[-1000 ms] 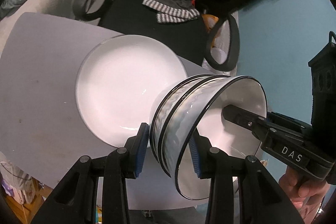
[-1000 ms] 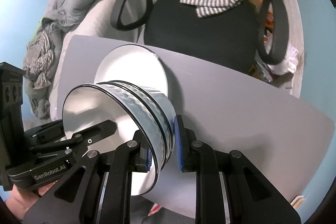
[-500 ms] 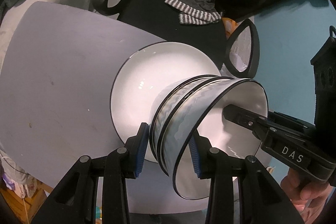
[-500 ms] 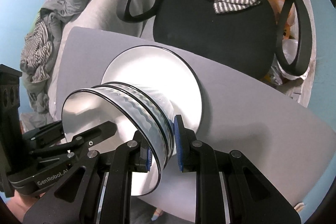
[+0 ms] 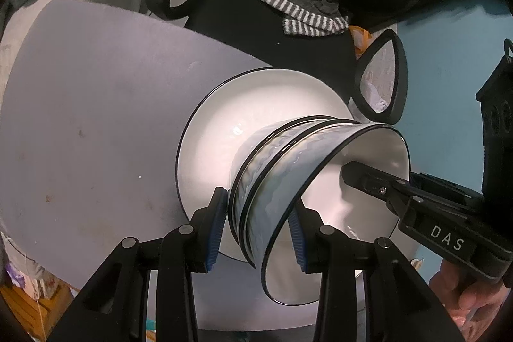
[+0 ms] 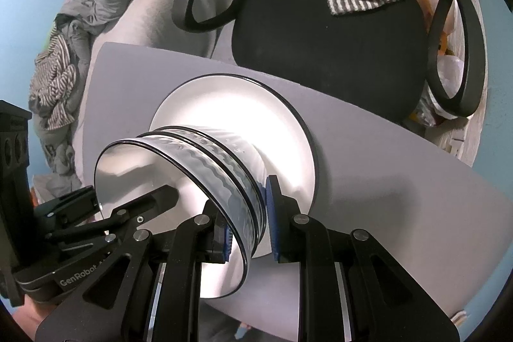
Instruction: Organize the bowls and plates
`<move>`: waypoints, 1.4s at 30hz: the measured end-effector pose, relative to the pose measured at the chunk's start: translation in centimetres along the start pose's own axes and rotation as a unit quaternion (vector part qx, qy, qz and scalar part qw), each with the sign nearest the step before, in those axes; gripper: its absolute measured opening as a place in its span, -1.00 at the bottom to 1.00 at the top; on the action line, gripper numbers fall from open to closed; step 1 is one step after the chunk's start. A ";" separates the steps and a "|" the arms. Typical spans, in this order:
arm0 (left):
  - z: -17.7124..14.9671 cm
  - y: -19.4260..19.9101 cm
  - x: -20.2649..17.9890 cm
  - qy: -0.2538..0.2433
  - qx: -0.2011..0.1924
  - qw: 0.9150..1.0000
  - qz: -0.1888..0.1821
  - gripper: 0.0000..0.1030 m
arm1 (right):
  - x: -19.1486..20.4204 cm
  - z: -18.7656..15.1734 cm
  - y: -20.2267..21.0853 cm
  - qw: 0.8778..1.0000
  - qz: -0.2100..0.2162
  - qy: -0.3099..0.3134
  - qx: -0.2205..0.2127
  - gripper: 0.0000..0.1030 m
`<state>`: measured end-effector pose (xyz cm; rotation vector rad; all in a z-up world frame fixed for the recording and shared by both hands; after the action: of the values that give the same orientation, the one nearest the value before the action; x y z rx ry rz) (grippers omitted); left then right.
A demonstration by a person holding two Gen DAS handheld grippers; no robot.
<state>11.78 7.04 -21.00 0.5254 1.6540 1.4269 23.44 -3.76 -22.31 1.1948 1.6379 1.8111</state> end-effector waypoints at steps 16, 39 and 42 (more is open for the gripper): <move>0.2 -0.4 -0.3 -0.012 -0.001 1.000 0.000 -0.01 | 0.9 0.0 -0.2 1.000 -0.013 -0.017 -0.015 -0.33; -3.8 9.7 -1.5 -0.074 -0.133 0.987 0.059 0.43 | 2.1 -5.0 9.7 0.976 -0.100 0.020 -0.193 0.30; -5.0 11.9 -2.0 -0.090 -0.155 0.982 0.067 0.44 | 2.5 -6.3 11.2 0.974 -0.092 0.022 -0.208 0.31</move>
<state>6.19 5.57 -9.30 0.5752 1.2453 1.6471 19.64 -7.94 -10.49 0.7964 1.2544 1.9437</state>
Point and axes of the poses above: each gripper's, at about its wrist camera, not at the fingertips, and y roughly against the way its jaws point, x to its left, z to its top, the point moved 1 cm from there along -y, roughly the way its jaws point, and after that the axes turned 9 degrees about -y, right-handed, at the moved point
